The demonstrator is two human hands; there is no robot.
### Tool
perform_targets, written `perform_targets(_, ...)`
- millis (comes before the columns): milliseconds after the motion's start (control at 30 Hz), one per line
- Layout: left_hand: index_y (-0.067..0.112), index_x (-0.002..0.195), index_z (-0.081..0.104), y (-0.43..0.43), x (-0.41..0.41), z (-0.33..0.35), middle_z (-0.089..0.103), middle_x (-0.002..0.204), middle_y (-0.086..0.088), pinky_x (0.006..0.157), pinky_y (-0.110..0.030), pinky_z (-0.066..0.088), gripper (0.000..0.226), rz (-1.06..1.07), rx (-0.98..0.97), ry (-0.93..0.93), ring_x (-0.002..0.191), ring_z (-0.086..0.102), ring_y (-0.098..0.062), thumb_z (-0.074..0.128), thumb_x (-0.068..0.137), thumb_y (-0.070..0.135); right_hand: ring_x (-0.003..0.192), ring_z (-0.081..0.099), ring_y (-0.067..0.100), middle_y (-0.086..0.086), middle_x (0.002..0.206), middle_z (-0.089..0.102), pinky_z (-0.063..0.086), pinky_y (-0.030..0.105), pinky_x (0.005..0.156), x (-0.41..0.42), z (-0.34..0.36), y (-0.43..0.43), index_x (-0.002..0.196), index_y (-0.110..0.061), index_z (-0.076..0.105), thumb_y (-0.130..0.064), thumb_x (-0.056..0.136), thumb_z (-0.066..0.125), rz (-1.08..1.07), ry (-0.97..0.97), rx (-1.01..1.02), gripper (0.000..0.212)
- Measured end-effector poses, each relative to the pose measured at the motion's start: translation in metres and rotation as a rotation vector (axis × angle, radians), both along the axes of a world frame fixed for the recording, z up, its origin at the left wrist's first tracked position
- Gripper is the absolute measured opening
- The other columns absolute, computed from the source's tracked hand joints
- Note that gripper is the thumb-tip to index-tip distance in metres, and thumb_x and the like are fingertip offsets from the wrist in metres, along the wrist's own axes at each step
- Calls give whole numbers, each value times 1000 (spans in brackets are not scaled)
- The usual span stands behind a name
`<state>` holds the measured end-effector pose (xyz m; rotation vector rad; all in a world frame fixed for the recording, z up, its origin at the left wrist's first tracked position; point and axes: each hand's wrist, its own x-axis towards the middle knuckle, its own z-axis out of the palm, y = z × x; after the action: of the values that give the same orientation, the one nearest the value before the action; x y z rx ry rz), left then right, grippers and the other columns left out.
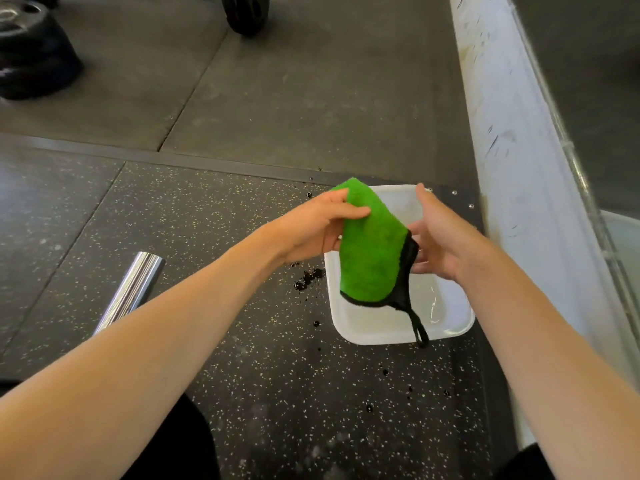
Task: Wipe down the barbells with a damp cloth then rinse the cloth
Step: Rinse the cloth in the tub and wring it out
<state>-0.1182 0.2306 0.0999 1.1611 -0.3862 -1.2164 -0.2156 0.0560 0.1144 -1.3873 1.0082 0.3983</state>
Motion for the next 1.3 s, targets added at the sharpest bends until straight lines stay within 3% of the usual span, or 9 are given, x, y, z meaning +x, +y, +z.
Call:
perform_targets(133, 14, 116, 62, 2, 8, -2, 71, 114, -7, 90, -40, 58, 30, 105, -6, 5, 108, 67, -24, 63, 86, 11, 107, 69, 28, 9, 112, 75, 49, 43, 101, 3, 5, 8, 118, -9, 69, -65, 98, 36, 38, -122, 231, 68)
perform_targets(333, 3, 122, 63, 5, 17, -5, 73, 114, -11, 87, -35, 59, 31, 153, 133, -125, 108, 70, -24, 58, 93, -7, 82, 69, 18, 0, 92, 72, 56, 30, 81, 7, 1, 7, 98, -18, 69, -20, 97, 65, -53, -277, 39, 5)
perform_targets(533, 8, 105, 63, 3, 21, -7, 75, 101, -17, 82, -42, 61, 43, 504, 375, -290, 93, 74, -31, 86, 71, -4, 72, 72, 13, -6, 72, 75, 57, 25, 80, 3, -2, 9, 88, -16, 74, -12, 89, 76, -86, -387, -128, 4)
perform_targets(667, 14, 116, 59, 7, 21, -6, 76, 89, -11, 81, -38, 60, 55, 476, 286, -510, 86, 75, -26, 86, 71, -4, 63, 65, 0, -7, 69, 72, 48, 9, 65, 1, -2, 8, 77, -18, 74, -15, 81, 84, -81, -490, -338, 10)
perform_targets(800, 21, 107, 76, 7, 21, -6, 70, 76, 1, 70, -29, 57, 30, 430, 309, -960, 70, 67, -12, 85, 80, 13, 97, 68, 18, 4, 110, 73, 55, 36, 86, 3, -3, 3, 68, -29, 72, -25, 70, 92, -9, -528, -586, 20)
perform_targets(933, 24, 91, 79, 6, 20, -5, 62, 82, 8, 67, -20, 46, 8, 461, 291, -1093, 70, 54, -1, 81, 84, 25, 86, 67, -1, -3, 99, 74, 52, 19, 70, 3, -3, 2, 82, -22, 69, -14, 74, 89, 46, -583, -551, 23)
perform_targets(1067, 28, 85, 67, 6, 23, -3, 62, 100, 2, 80, -23, 52, 10, 455, 263, -975, 86, 61, -5, 74, 91, 30, 77, 72, 8, 4, 85, 76, 56, 19, 66, 5, -4, 1, 98, -1, 59, -7, 76, 87, 18, -612, -495, 36)
perform_targets(1200, 20, 88, 50, 5, 20, -6, 53, 79, 4, 68, -31, 47, 22, 383, 257, -714, 72, 50, -10, 51, 105, 33, 81, 72, 10, 5, 90, 76, 54, 16, 69, 6, -3, 10, 112, -8, 58, -13, 81, 85, 6, -638, -413, 42)
perform_targets(1300, 14, 105, 50, 4, 18, -12, 65, 99, -3, 80, -43, 59, 15, 286, 234, -404, 90, 66, -17, 56, 103, 28, 92, 73, 20, 9, 96, 76, 60, 38, 86, 9, -13, 11, 112, -7, 67, -13, 87, 79, 2, -617, -413, 29)
